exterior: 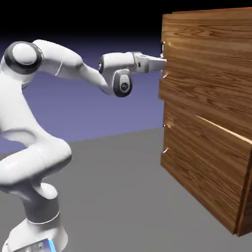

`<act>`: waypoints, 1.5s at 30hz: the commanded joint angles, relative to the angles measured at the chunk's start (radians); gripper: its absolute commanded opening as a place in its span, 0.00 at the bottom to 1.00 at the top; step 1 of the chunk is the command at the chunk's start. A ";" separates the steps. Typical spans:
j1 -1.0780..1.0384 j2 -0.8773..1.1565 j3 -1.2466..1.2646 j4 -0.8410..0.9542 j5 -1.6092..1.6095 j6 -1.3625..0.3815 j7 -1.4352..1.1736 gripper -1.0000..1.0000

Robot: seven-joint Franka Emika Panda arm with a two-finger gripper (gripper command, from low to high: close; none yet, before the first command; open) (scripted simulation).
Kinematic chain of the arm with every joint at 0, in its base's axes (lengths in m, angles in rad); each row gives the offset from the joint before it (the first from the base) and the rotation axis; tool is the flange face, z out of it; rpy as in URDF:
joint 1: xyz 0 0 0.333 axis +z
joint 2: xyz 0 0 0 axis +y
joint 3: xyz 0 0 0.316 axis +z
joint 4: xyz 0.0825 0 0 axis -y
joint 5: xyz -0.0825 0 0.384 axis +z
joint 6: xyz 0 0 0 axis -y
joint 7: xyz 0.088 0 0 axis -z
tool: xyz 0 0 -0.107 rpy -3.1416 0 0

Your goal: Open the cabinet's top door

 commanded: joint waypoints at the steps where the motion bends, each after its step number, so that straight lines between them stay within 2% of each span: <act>1: 0.036 0.011 -0.028 -0.017 -0.012 0.009 -0.003 0.00; 15: 0.537 0.050 -0.500 -0.230 -0.251 0.084 0.057 0.00; 26: 0.936 0.158 -0.762 -0.228 0.009 0.132 -0.304 0.00; 34: 1.186 0.031 -1.048 -0.379 -0.206 0.116 -0.196 0.00; 45: 1.585 -0.053 -1.345 -0.442 -0.058 0.124 -0.469 0.00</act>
